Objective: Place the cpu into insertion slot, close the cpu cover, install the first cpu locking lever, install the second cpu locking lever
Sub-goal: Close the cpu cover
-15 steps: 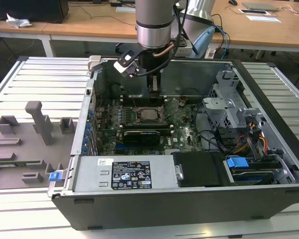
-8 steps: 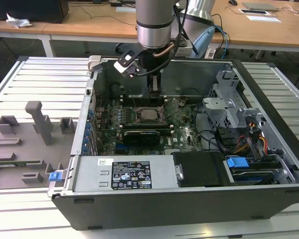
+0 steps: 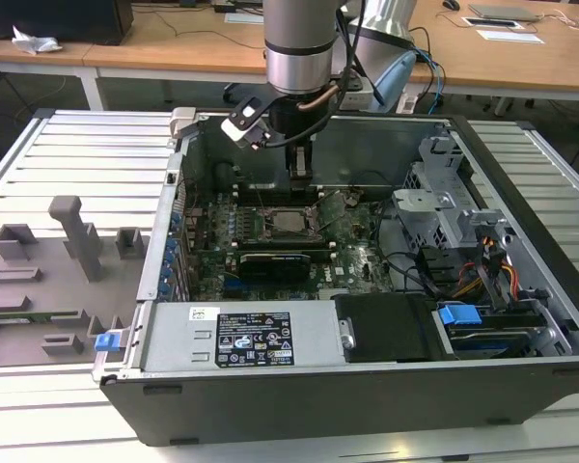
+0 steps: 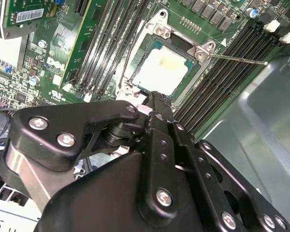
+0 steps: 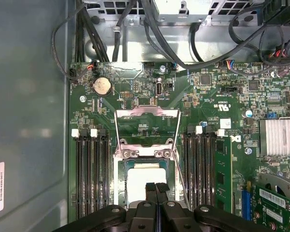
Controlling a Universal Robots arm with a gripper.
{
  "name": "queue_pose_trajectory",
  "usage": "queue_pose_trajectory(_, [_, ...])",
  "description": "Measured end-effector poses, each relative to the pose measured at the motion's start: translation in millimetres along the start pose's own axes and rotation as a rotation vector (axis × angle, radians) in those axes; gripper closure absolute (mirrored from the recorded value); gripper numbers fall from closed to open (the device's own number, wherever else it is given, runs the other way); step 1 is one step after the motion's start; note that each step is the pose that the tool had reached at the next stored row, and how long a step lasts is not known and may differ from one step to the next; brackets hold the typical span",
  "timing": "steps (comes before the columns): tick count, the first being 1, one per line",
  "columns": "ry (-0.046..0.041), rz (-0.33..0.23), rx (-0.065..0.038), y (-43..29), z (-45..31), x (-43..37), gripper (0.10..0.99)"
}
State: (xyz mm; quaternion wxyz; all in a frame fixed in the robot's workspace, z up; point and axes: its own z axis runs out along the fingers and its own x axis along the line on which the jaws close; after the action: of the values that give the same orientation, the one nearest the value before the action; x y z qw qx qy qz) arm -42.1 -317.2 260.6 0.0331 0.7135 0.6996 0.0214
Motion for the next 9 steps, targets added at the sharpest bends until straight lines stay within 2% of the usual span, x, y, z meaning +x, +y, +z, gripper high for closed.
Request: queue_pose_trajectory(9, [0.0000, 0.000, 0.001, 15.6, 1.2, 0.1, 0.980])
